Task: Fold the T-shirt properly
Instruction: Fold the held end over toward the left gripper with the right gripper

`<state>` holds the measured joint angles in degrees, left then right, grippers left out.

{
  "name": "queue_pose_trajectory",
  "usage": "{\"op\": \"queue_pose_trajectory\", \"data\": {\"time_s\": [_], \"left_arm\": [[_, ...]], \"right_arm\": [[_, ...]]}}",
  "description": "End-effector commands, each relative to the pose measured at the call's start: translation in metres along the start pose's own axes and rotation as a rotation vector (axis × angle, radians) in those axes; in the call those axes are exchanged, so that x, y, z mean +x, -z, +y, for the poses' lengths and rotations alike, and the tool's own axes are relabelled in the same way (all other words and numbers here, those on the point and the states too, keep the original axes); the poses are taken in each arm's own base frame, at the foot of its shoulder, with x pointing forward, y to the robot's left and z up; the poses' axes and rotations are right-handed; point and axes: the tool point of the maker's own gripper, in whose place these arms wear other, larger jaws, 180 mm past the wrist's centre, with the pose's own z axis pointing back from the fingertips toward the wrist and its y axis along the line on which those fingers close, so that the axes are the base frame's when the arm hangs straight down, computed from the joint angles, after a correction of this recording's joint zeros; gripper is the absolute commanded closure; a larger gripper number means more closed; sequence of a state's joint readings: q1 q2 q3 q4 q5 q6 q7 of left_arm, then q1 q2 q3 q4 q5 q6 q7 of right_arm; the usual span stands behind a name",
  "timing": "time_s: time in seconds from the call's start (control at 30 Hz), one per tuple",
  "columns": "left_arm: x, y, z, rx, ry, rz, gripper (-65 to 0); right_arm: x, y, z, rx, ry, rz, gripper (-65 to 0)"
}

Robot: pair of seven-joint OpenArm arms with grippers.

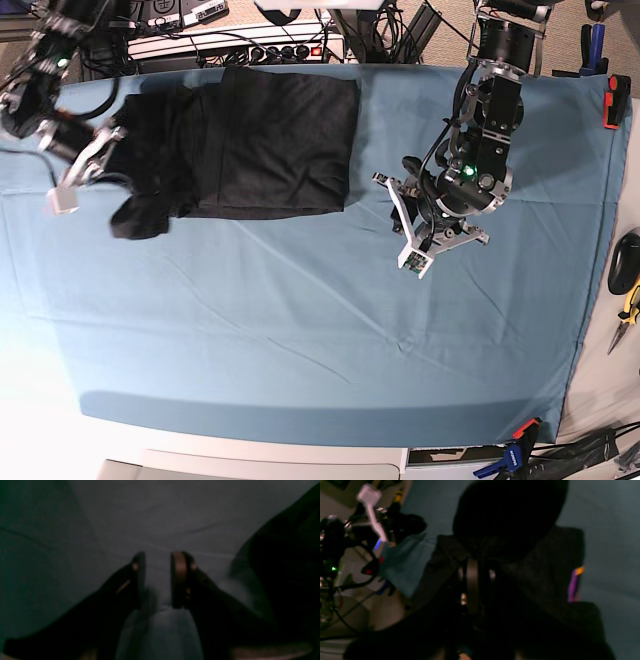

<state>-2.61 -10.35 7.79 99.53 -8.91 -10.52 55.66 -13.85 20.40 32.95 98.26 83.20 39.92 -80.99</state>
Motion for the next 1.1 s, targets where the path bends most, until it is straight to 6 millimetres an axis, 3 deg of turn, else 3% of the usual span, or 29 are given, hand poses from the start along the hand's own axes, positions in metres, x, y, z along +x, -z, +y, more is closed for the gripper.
{"op": "queue_pose_trajectory", "data": {"time_s": [0.0,0.17,0.53,0.83,1.07], "left_arm": [[0.017,-0.005,0.004,0.007,0.007,-0.052,-18.5],[0.017,-0.005,0.003,0.006,0.007,-0.053,-18.5],[0.017,-0.005,0.003,0.006,0.009,-0.054,-18.5],[0.017,-0.005,0.002,-0.002,0.025,-0.053,-18.5],[0.017,-0.005,0.002,-0.002,0.025,-0.053,-18.5]], "right_arm": [[0.011,-0.001,0.009,0.025,-0.015,-0.049,0.0],[-0.013,0.02,0.017,0.03,0.068,-0.066,0.0],[-0.026,0.05,0.023,0.013,0.103,-0.052,0.0],[-0.039,0.095,0.045,0.044,0.043,0.045,0.0],[-0.046,0.114,0.062,0.079,0.023,0.066,0.0]]}}
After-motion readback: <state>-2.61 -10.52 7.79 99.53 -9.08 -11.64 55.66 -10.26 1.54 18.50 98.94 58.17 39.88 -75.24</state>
